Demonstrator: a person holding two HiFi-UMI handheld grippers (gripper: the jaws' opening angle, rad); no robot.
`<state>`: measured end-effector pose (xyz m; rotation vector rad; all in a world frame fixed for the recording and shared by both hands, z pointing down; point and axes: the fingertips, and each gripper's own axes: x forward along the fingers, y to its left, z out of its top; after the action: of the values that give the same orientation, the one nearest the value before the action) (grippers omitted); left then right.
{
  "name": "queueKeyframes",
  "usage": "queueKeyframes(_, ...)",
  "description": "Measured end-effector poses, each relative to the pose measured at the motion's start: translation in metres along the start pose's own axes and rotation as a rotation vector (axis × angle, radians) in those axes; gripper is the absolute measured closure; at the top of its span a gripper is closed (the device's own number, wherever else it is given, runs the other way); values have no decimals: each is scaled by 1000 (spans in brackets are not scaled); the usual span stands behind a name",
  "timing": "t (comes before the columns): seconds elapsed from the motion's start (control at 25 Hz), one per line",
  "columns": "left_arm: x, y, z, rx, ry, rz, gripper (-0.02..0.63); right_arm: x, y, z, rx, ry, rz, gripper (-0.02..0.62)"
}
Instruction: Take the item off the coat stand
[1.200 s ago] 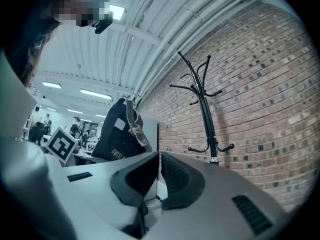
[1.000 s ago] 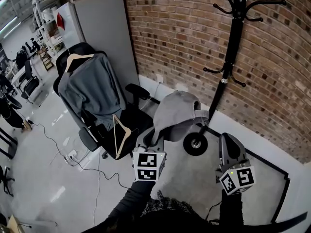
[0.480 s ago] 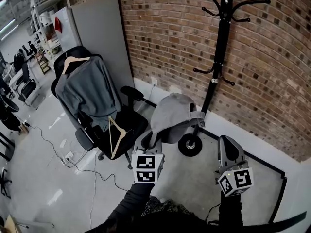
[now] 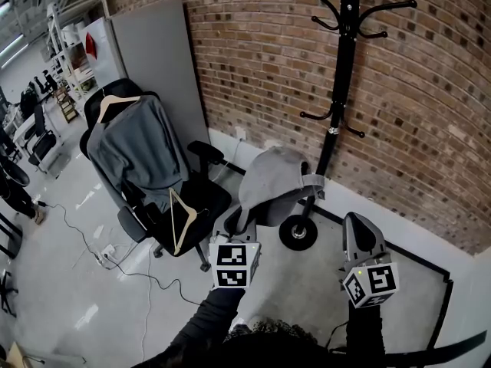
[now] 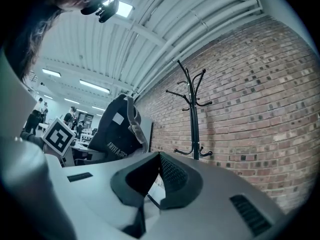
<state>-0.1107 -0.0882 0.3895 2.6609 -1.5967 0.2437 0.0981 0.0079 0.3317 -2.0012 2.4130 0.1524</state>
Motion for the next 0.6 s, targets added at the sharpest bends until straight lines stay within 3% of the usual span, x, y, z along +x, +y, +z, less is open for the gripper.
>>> queueKeyframes(0.6, 8, -6, 12, 0, -19, -18, 558, 5, -5, 0, -21, 18, -21, 588)
